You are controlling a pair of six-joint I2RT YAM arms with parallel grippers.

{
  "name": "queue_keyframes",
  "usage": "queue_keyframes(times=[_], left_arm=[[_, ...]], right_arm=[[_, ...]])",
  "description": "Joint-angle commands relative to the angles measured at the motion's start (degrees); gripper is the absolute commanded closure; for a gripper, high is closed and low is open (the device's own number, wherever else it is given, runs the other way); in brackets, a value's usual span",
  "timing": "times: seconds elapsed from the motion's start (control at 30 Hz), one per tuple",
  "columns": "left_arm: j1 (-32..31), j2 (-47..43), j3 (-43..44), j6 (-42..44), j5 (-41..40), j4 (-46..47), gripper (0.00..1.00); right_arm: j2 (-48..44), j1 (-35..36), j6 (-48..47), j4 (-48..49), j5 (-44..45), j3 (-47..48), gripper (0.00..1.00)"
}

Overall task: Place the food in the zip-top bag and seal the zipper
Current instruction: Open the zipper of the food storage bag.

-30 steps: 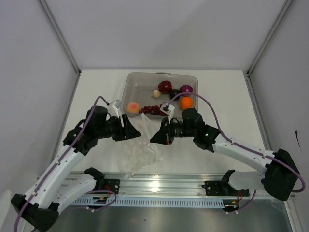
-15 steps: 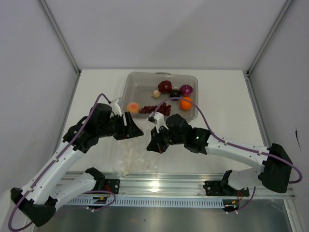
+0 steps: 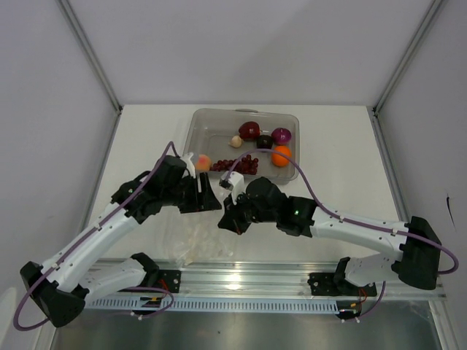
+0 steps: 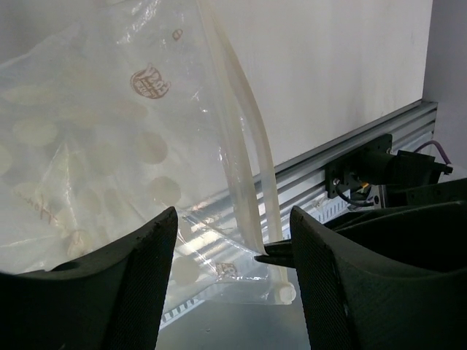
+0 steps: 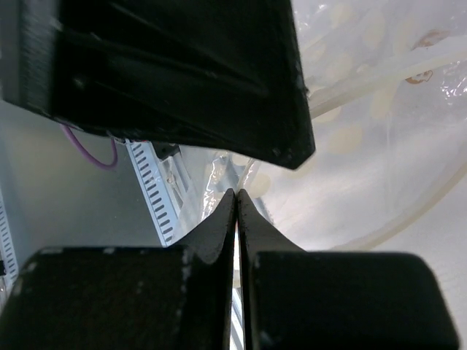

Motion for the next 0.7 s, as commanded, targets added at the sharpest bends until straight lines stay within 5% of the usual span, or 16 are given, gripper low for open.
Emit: queue_keyframes(times=[0.0, 0.33, 0.43, 0.53, 0.67], left_arm=[[-1.5, 1.3, 1.8, -0.9, -1.9, 1.5, 0.34], [-4.5, 5.6, 2.9, 0.6, -6.1, 0.8, 0.39], [-4.5, 5.6, 2.7, 1.4, -6.3, 1.3, 0.55], [-4.6, 4.9, 2.4, 1.9, -6.2, 2.0, 0.58], [-4.5, 4.1, 1.9, 2.8, -5.7, 2.8, 0.79]], right_arm=[[-1.5, 0.7, -0.5, 0.9, 1.4, 3.1, 1.00], [-1.0, 1.8, -0.3, 0.7, 3.1, 4.7, 1.00], [-0.6, 2.4, -0.5, -0.1, 4.3, 5.2, 1.00], [-0.1, 2.9, -0.7, -1.0, 5.4, 5.6, 1.00], [0.3, 3.1, -0.3, -2.6, 6.9, 6.6, 0.97]])
